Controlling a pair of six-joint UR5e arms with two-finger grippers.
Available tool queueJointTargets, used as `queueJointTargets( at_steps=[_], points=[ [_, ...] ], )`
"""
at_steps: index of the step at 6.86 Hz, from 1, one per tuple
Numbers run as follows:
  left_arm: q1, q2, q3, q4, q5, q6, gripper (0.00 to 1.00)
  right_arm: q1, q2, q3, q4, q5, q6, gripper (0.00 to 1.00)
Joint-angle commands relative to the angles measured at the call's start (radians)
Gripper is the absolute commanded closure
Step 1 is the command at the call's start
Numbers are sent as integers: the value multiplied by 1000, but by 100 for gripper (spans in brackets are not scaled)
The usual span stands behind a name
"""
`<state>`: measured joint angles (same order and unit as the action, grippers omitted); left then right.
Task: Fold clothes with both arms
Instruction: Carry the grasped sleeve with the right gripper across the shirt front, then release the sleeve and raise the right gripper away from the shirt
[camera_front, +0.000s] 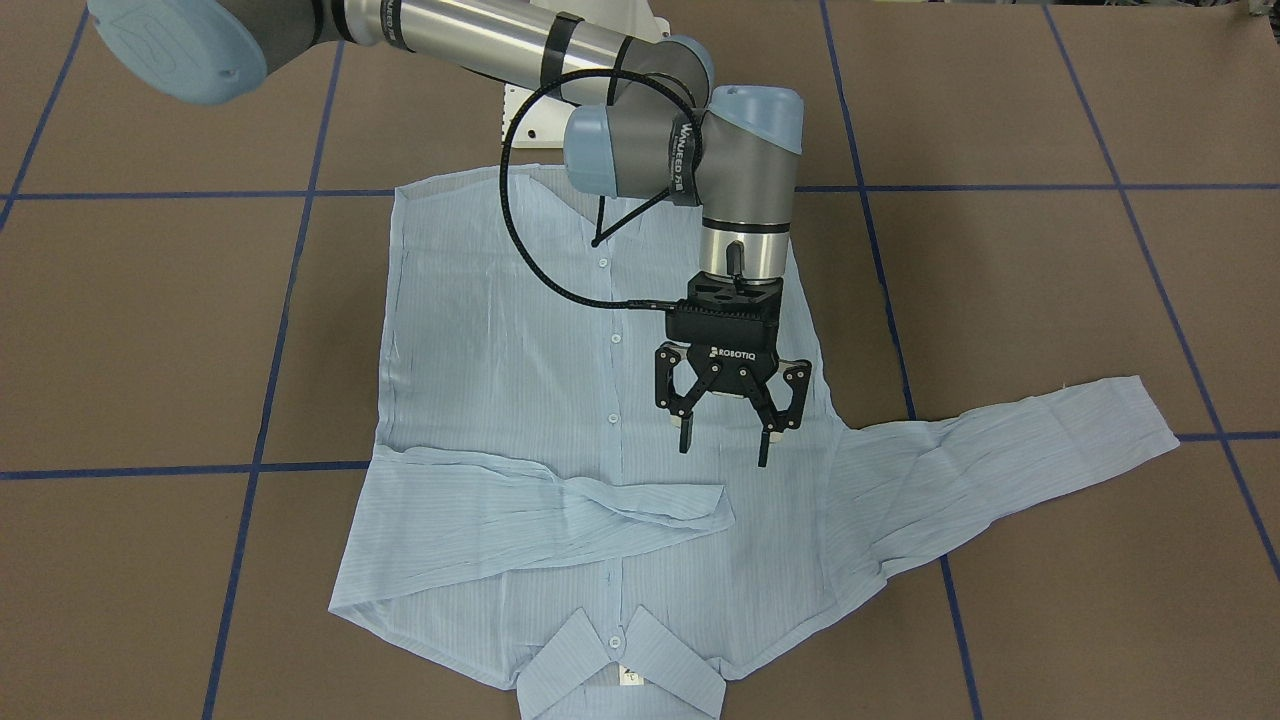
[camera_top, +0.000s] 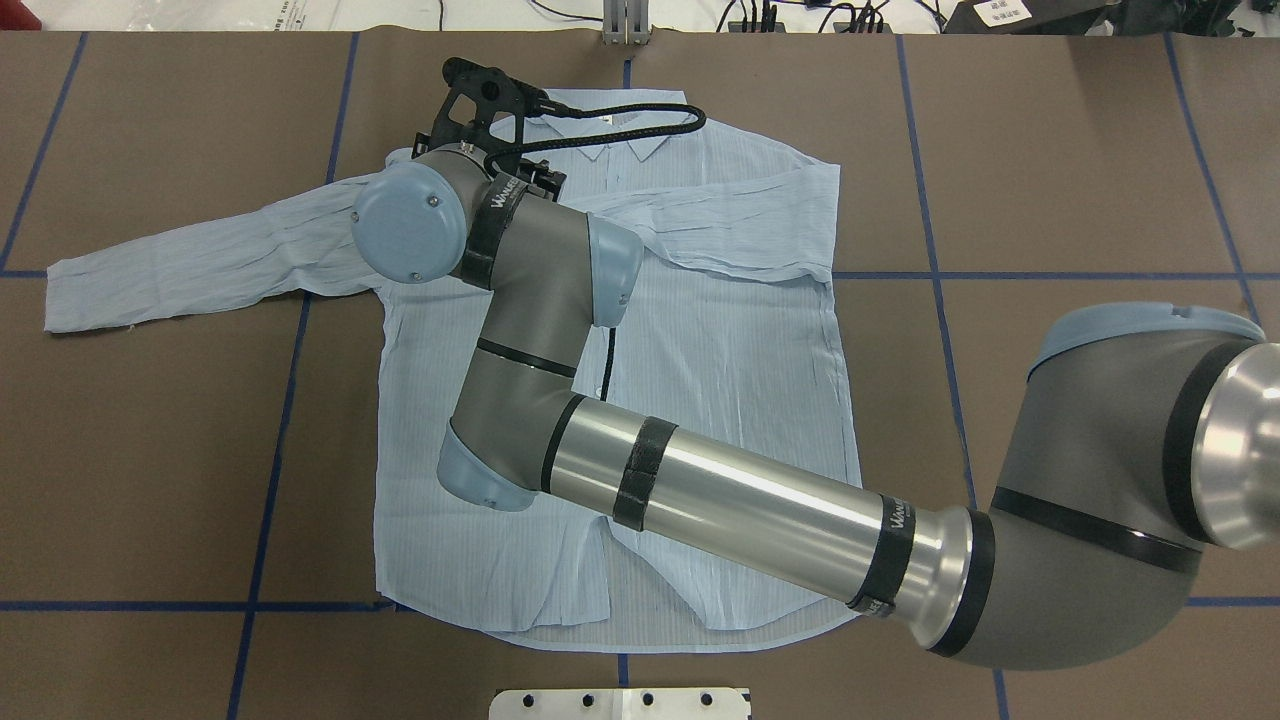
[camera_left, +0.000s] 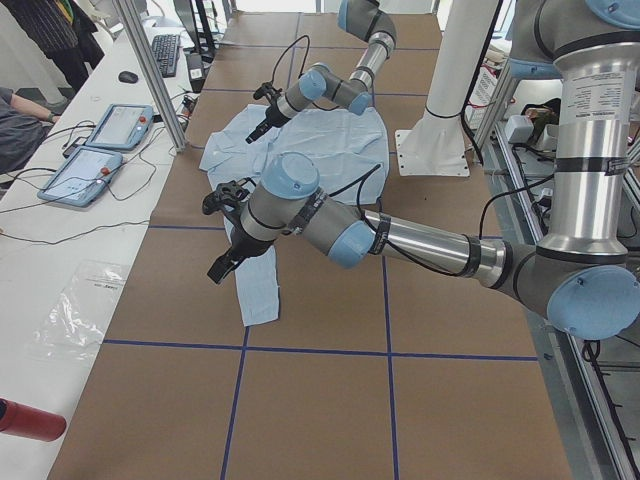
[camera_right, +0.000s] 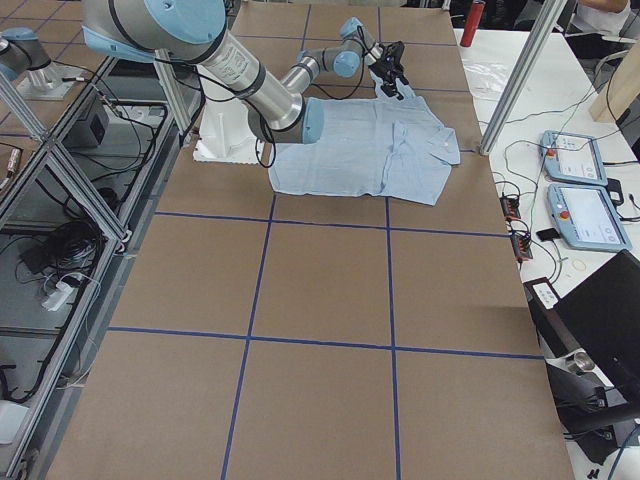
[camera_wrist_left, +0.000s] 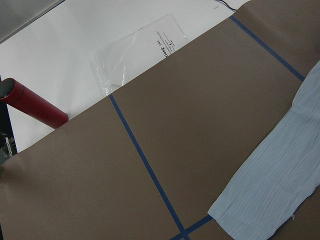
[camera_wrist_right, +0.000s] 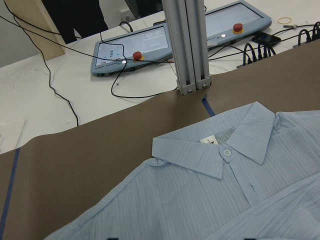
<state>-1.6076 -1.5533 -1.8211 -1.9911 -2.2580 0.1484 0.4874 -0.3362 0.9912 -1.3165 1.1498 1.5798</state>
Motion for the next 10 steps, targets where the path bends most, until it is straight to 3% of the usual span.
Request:
queueJointTargets(
  at_steps=[1, 3, 5, 6, 7, 9, 10],
  points=[
    [0, -1, 0, 0, 0, -1, 0, 63, -30, 1, -50, 159, -53, 0],
    [0, -1, -3, -2, -2, -1, 0, 101, -90, -2, -43, 220, -60, 0],
    [2, -7, -1, -9, -2, -69, 0, 231, -92, 4, -44, 429, -273, 0],
    [9, -2, 15, -103, -2, -163, 0, 320, -118, 44, -52, 590, -396, 0],
    [32, -4, 98, -200, -2, -243, 0, 394, -206, 152, -55, 696, -484, 0],
    [154, -4, 306, -541, 12, -535, 0, 546, -425, 414, -145, 862, -719, 0],
    [229, -4, 397, -718, 73, -691, 0, 635, -548, 510, -148, 949, -860, 0]
  ],
)
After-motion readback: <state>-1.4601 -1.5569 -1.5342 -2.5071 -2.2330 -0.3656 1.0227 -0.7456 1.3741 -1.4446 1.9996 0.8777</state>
